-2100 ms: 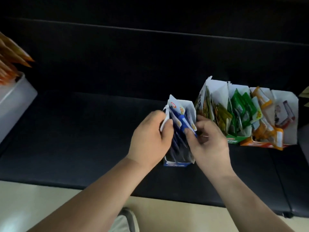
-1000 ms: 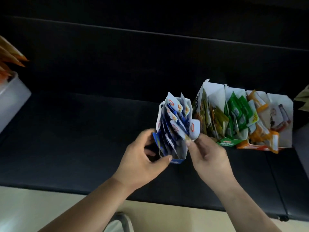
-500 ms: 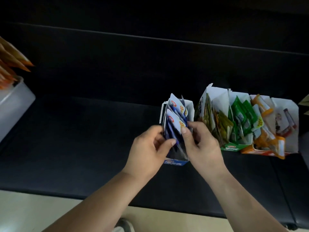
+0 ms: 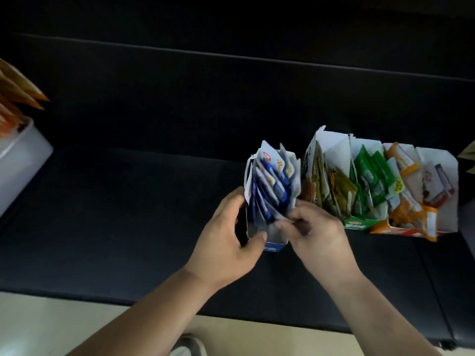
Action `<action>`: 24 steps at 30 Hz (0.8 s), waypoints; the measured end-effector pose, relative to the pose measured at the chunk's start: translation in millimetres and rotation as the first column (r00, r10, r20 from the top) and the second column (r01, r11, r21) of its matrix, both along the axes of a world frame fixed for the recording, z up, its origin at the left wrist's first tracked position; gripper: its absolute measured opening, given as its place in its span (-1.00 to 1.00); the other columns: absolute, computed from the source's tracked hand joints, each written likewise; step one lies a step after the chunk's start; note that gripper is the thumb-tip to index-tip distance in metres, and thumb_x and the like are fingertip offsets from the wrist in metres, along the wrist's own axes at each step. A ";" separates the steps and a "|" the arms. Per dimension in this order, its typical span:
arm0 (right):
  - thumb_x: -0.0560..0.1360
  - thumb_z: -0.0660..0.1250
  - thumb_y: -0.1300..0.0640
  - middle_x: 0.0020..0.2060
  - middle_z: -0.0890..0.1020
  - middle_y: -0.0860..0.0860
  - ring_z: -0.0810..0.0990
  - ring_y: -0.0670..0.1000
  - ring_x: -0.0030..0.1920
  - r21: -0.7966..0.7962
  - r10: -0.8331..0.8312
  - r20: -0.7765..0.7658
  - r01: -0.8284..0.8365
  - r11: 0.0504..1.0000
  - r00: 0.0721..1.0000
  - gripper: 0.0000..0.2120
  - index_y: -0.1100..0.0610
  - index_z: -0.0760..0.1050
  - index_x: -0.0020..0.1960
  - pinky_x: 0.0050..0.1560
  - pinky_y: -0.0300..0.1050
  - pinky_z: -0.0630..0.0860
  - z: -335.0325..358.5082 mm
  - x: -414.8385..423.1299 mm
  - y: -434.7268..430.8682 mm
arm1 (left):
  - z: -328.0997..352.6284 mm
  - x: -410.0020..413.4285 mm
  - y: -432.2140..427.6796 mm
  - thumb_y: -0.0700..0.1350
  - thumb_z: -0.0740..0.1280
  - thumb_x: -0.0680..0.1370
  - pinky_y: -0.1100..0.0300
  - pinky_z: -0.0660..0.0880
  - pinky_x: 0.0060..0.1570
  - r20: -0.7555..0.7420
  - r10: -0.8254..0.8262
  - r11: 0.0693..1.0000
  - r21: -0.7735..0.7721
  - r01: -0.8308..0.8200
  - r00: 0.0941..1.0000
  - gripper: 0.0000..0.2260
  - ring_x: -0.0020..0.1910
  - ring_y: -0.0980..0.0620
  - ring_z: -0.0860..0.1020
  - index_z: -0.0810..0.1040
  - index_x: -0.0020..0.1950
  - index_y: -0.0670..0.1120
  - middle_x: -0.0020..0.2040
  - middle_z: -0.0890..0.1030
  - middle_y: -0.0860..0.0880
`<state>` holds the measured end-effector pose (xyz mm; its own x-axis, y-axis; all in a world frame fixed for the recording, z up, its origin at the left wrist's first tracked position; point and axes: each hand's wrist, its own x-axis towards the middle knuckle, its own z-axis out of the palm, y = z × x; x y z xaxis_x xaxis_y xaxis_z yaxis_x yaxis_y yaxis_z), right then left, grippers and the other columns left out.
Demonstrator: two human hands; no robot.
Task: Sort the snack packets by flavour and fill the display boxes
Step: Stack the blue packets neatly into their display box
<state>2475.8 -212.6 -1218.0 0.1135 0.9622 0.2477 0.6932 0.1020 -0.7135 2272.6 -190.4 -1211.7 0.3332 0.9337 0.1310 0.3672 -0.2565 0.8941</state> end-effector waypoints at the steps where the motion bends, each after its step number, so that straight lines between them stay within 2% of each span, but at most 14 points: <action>1: 0.45 0.57 0.13 -0.01 0.65 -0.05 0.66 -0.12 -0.01 0.042 -0.010 0.030 0.009 0.999 0.999 -0.83 0.13 0.59 -0.16 -0.06 -0.05 0.65 1.6 -0.8 3.9 | 3.2 0.9 1.0 -0.11 0.54 0.50 0.41 0.42 0.31 0.012 -0.020 1.000 -0.008 0.020 1.000 -0.29 0.45 0.26 0.41 0.30 0.56 0.17 0.44 0.44 0.26; 3: 0.45 0.58 0.11 0.15 0.63 0.03 0.64 -0.06 0.21 0.049 -0.046 -0.010 0.047 0.998 0.999 -0.77 0.09 0.54 -0.23 0.07 -0.03 0.65 5.0 -5.0 10.2 | 7.5 6.3 10.4 -0.11 0.58 0.47 0.39 0.42 0.34 0.049 -0.026 1.000 -0.011 0.027 0.998 -0.19 0.44 0.26 0.43 0.23 0.59 0.22 0.44 0.46 0.25; 4: 0.45 0.58 0.09 0.16 0.64 0.04 0.64 -0.08 0.23 0.032 -0.074 -0.038 0.075 0.997 0.997 -0.76 0.07 0.52 -0.23 0.07 -0.06 0.66 8.9 -8.6 12.8 | 8.8 10.4 16.6 -0.10 0.59 0.46 0.31 0.46 0.35 0.058 -0.022 1.000 -0.005 0.022 0.998 -0.20 0.43 0.23 0.46 0.26 0.58 0.21 0.42 0.50 0.22; 6: 0.46 0.57 0.06 -0.11 0.65 0.00 0.67 -0.19 -0.07 -0.045 -0.154 -0.089 0.150 0.988 0.984 -0.70 0.06 0.44 -0.19 -0.20 -0.17 0.65 17.3 -17.3 16.3 | 8.8 18.6 23.1 -0.06 0.60 0.45 0.14 0.53 0.32 0.044 -0.009 1.000 0.028 0.008 0.999 -0.25 0.38 0.18 0.51 0.33 0.56 0.16 0.37 0.55 0.18; 7: 0.45 0.58 0.04 -0.21 0.62 -0.01 0.65 -0.16 -0.19 -0.103 -0.213 -0.129 0.201 0.974 0.968 -0.66 0.05 0.39 -0.16 -0.31 -0.19 0.60 23.3 -21.4 17.7 | 7.6 21.3 22.3 -0.05 0.59 0.45 0.12 0.55 0.30 0.035 -0.005 0.999 0.037 0.004 0.999 -0.26 0.37 0.18 0.52 0.34 0.56 0.14 0.36 0.56 0.18; 8: 0.44 0.59 0.01 -0.24 0.60 0.00 0.63 -0.13 -0.24 -0.152 -0.272 -0.170 0.247 0.957 0.947 -0.60 0.04 0.34 -0.13 -0.34 -0.18 0.58 30.0 -25.4 19.4 | 5.0 22.6 20.7 -0.05 0.59 0.46 0.12 0.55 0.30 0.026 -0.004 0.999 0.046 0.003 1.000 -0.25 0.38 0.19 0.52 0.33 0.58 0.13 0.37 0.56 0.18; 10: 0.41 0.62 -0.04 -0.21 0.62 0.02 0.65 -0.08 -0.21 -0.197 -0.330 -0.224 0.289 0.937 0.917 -0.53 0.00 0.29 -0.09 -0.27 -0.08 0.62 37.6 -31.9 21.2 | -0.8 19.2 14.2 -0.05 0.57 0.49 0.14 0.53 0.31 0.006 -0.001 0.997 0.073 0.001 1.000 -0.25 0.39 0.21 0.50 0.30 0.61 0.09 0.40 0.54 0.19; 12: 0.41 0.61 -0.07 -0.24 0.63 0.00 0.66 -0.07 -0.23 -0.194 -0.310 -0.231 0.269 0.943 0.922 -0.53 -0.05 0.28 -0.08 -0.25 0.04 0.63 40.3 -37.9 15.6 | -6.6 12.5 7.4 -0.04 0.52 0.54 0.14 0.54 0.31 -0.001 0.010 0.996 0.083 -0.010 1.000 -0.31 0.39 0.19 0.51 0.31 0.62 0.04 0.41 0.54 0.17; 15: 0.40 0.61 -0.08 -0.21 0.69 0.00 0.69 -0.09 -0.19 -0.192 -0.241 -0.308 0.188 0.963 0.920 -0.54 -0.09 0.31 -0.01 -0.15 0.08 0.66 36.3 -42.3 -0.4 | -7.0 2.5 3.3 -0.01 0.44 0.61 0.11 0.61 0.18 0.020 0.073 0.992 0.100 -0.075 0.997 -0.50 0.26 0.15 0.62 0.44 0.54 0.02 0.29 0.64 0.14; 17: 0.40 0.63 0.03 -0.04 0.73 -0.10 0.72 -0.16 0.03 -0.211 -0.185 -0.403 0.106 0.972 0.896 -0.48 -0.09 0.36 0.16 0.07 0.04 0.68 29.7 -40.0 -11.4 | -2.2 0.4 6.4 0.01 0.41 0.63 0.09 0.65 -0.01 0.010 0.151 0.978 0.145 -0.151 0.988 -0.66 0.07 0.16 0.68 0.57 0.40 0.03 0.12 0.70 0.15; 19: 0.41 0.63 0.13 0.16 0.69 -0.17 0.63 -0.24 0.23 -0.236 -0.142 -0.415 0.044 0.971 0.898 -0.31 -0.14 0.35 0.39 0.28 -0.06 0.61 24.3 -35.1 -17.2 | 1.8 2.6 12.8 0.02 0.42 0.61 0.10 0.65 -0.12 -0.012 0.193 0.965 0.181 -0.188 0.981 -0.75 -0.05 0.18 0.69 0.63 0.26 -0.01 0.01 0.72 0.14; 20: 0.42 0.62 0.15 0.20 0.67 -0.21 0.60 -0.26 0.26 -0.234 -0.127 -0.389 0.036 0.972 0.912 -0.26 -0.14 0.35 0.47 0.31 -0.08 0.58 23.4 -32.6 -17.4 | 2.8 5.1 15.7 0.03 0.43 0.60 0.12 0.65 -0.15 -0.024 0.198 0.965 0.180 -0.190 0.980 -0.76 -0.07 0.19 0.68 0.64 0.22 -0.02 -0.01 0.72 0.14; 22: 0.44 0.60 0.15 0.19 0.67 -0.26 0.60 -0.26 0.26 -0.206 -0.089 -0.326 0.021 0.978 0.941 -0.28 -0.12 0.39 0.51 0.30 -0.07 0.60 22.5 -27.6 -13.9 | 2.1 7.9 17.8 0.07 0.45 0.58 0.15 0.65 -0.15 -0.041 0.197 0.969 0.159 -0.188 0.980 -0.75 -0.06 0.19 0.68 0.64 0.19 -0.01 0.00 0.70 0.14; 24: 0.44 0.60 0.13 0.14 0.67 -0.29 0.62 -0.29 0.19 -0.201 -0.058 -0.271 0.002 0.980 0.961 -0.30 -0.11 0.42 0.50 0.24 -0.17 0.61 22.8 -26.0 -9.7 | -3.0 3.9 15.3 0.07 0.46 0.57 0.13 0.66 -0.07 -0.026 0.164 0.981 0.112 -0.160 0.986 -0.69 0.04 0.16 0.67 0.61 0.27 0.02 0.09 0.68 0.14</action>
